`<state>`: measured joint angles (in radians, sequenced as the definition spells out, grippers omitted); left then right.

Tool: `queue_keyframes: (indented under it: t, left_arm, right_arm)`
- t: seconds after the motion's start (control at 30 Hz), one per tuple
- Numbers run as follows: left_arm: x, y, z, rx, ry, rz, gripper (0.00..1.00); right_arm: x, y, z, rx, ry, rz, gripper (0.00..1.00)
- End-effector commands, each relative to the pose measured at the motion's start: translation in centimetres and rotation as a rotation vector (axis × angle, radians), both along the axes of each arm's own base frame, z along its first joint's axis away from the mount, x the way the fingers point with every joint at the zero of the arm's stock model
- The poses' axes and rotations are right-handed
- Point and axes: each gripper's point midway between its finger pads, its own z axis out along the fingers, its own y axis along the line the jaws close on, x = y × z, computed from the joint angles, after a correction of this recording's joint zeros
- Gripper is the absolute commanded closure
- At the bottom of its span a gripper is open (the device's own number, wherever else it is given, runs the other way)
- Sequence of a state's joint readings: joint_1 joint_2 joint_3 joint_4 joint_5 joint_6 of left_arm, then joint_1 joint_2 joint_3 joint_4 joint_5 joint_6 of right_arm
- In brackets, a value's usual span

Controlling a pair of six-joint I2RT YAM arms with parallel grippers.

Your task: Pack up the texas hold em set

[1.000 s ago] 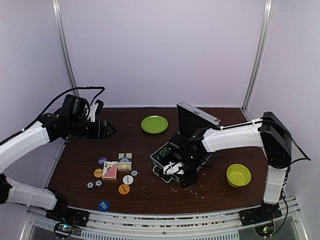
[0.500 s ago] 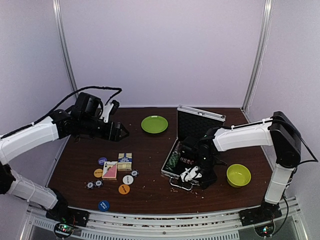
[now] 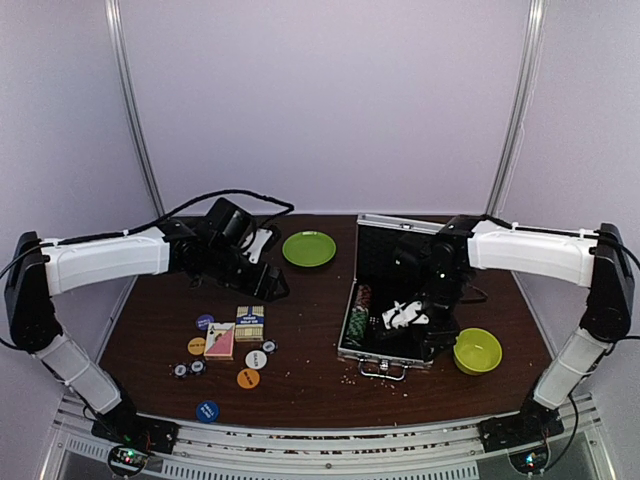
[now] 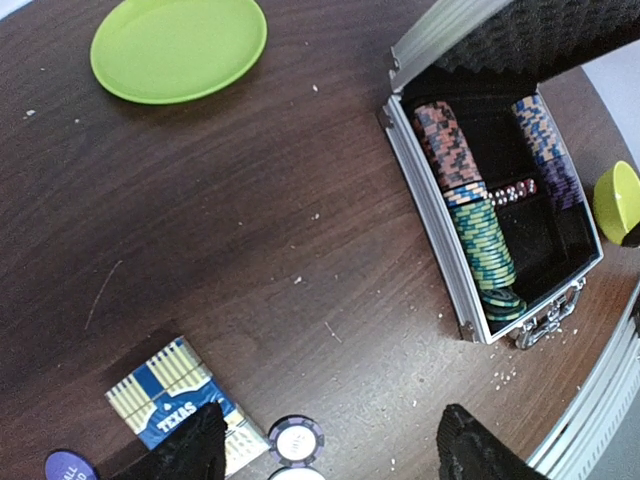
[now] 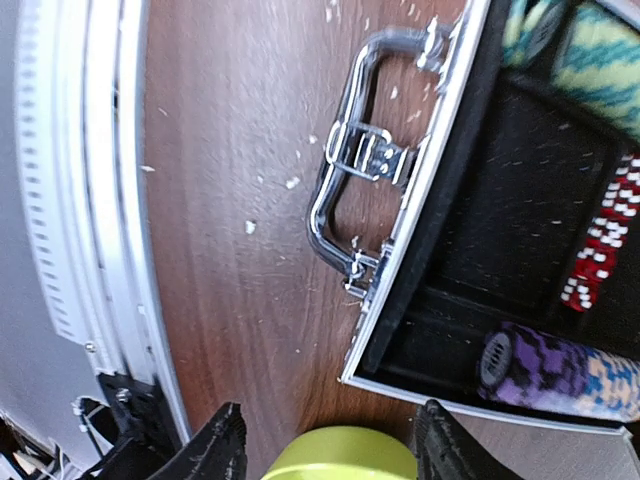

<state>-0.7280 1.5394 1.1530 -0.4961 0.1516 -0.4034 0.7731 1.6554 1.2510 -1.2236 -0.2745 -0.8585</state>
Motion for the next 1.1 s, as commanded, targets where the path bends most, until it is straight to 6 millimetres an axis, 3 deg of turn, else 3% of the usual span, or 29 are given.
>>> queue_keyframes:
  t: [0.0, 0.13, 0.27, 0.47, 0.63, 0.83, 1.07]
  left_arm:
    - [0.0, -3.2, -0.4, -0.022, -0.020, -0.080, 0.25]
    - [-0.5, -5.2, -2.2, -0.003, 0.005, -0.118, 0.27]
    - [-1.3, -7.0, -3.5, 0.013, 0.018, -0.167, 0.30]
    - [-2.7, -9.1, -4.9, -0.004, 0.044, -0.239, 0.39]
    - [-3.3, -10.4, -5.9, -0.022, 0.059, -0.252, 0.38]
    - [-3.6, -11.5, -5.9, -0.021, 0.049, -0.268, 0.34]
    - [-3.3, -10.9, -5.8, -0.007, 0.033, -0.235, 0.34]
  right_arm:
    - [0.5, 0.5, 4.5, 0.147, 0.062, -0.112, 0.44]
    - [6.0, 0.2, 9.8, 0.330, -0.005, -0.346, 0.52]
    - [11.2, -1.2, 13.3, 0.455, -0.114, -0.545, 0.60]
    - [17.2, -3.3, 14.1, 0.502, -0.286, -0.754, 0.60]
    - [21.2, -4.5, 14.9, 0.544, -0.412, -0.883, 0.60]
    - [22.8, -4.6, 15.7, 0.571, -0.451, -0.931, 0.60]
    - [21.0, -4.2, 16.0, 0.595, -0.394, -0.920, 0.58]
